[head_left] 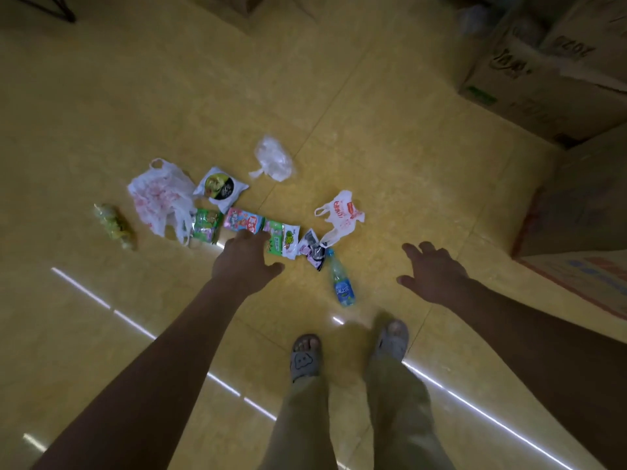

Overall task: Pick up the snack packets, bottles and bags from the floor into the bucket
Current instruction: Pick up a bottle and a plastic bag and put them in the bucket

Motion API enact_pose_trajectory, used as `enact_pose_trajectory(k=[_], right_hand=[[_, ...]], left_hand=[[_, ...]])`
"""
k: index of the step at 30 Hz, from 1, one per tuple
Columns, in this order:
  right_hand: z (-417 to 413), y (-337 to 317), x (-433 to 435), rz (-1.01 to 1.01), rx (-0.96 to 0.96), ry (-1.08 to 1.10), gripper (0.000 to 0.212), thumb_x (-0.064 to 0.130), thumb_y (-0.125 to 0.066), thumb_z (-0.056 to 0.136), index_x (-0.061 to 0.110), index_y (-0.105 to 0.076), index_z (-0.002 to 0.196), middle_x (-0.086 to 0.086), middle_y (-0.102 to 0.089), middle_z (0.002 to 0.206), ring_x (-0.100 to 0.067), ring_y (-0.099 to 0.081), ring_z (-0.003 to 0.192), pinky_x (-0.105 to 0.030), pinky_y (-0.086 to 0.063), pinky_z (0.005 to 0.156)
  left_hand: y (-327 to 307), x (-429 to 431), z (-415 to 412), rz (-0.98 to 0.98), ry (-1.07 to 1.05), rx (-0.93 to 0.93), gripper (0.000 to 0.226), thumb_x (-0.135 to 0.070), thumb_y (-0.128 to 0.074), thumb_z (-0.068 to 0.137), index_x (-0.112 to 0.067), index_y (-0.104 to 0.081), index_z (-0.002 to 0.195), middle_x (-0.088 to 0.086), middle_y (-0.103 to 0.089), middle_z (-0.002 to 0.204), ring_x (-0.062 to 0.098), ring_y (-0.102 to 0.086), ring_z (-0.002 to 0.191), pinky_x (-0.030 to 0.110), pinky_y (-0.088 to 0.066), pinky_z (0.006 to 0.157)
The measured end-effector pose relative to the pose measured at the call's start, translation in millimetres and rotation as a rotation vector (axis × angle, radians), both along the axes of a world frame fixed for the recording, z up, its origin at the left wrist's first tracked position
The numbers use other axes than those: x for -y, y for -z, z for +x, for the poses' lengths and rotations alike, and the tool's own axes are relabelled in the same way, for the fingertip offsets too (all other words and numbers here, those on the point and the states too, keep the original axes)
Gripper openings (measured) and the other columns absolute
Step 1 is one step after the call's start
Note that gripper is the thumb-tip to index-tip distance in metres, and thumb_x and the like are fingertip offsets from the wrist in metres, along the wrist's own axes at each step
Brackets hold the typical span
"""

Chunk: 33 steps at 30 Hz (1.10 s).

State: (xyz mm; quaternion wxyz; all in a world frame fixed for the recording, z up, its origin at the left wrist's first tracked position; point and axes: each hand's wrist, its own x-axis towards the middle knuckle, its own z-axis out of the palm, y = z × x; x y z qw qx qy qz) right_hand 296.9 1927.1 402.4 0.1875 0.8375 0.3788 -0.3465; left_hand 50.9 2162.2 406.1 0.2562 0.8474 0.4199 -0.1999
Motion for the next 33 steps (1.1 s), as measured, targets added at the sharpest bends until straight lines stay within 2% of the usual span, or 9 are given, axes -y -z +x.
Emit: enact_pose_trajectory(k=[7,14,19,25,30,33], right_hand=[[37,78,-38,0.029,-0.063,-0.153,0.076,0.055,-0.055,0.09,0.022,-0.022,0.15,-0.015,-0.031,0.146,-0.041,-0.042,0.123,-0.048,-0.046,0.095],[78,189,-69,0.048,-0.115,-0.343,0.074,0.053,-0.053,0.092,0.026,-0.018,0.151,-0.016,-0.017,0.153,-0.044,-0.038,0.126,-0.048,-0.046,0.097],[102,268,-76,0.016,-0.157,-0.386,0.073,0.051,-0.054,0.093,0.034,-0.015,0.153,-0.015,0.003,0.161,-0.047,-0.025,0.137,-0.051,-0.039,0.106],[127,362,-87,0.073,-0.16,-0.496,0.07,0.056,-0.057,0.088,0.045,-0.023,0.149,-0.014,0.015,0.161,-0.049,-0.009,0.143,-0.054,-0.029,0.113],[138,431,-109,0.105,-0.164,-0.634,0.075,0.064,-0.055,0.082,0.047,-0.024,0.148,-0.022,0.024,0.157,-0.051,0.009,0.144,-0.064,-0.026,0.11],[133,449,-121,0.114,-0.16,-0.668,0.069,0.058,-0.061,0.085,0.046,-0.031,0.146,-0.017,0.031,0.155,-0.053,0.015,0.142,-0.064,-0.025,0.111]], left_hand=[[55,17,29,-0.053,-0.068,-0.057,0.071,-0.053,-0.071,0.078,-0.026,-0.046,0.138,0.009,-0.045,0.135,0.032,-0.047,0.122,0.049,-0.049,0.091],[155,53,65,-0.128,-0.166,-0.099,0.063,-0.051,-0.069,0.08,-0.035,-0.046,0.136,0.009,-0.045,0.132,0.032,-0.047,0.12,0.048,-0.05,0.092],[236,85,89,-0.207,-0.206,-0.127,0.06,-0.051,-0.068,0.081,-0.038,-0.048,0.136,0.01,-0.044,0.13,0.033,-0.046,0.121,0.047,-0.048,0.095],[325,120,111,-0.316,-0.253,-0.124,0.061,-0.05,-0.067,0.083,-0.04,-0.045,0.139,0.011,-0.044,0.13,0.035,-0.045,0.122,0.045,-0.046,0.097],[384,140,129,-0.411,-0.256,-0.15,0.063,-0.046,-0.064,0.087,-0.042,-0.038,0.144,0.018,-0.026,0.149,0.042,-0.033,0.133,0.047,-0.04,0.103],[416,146,133,-0.471,-0.27,-0.176,0.067,-0.047,-0.065,0.086,-0.045,-0.033,0.145,0.02,-0.011,0.156,0.046,-0.026,0.137,0.047,-0.036,0.108]])
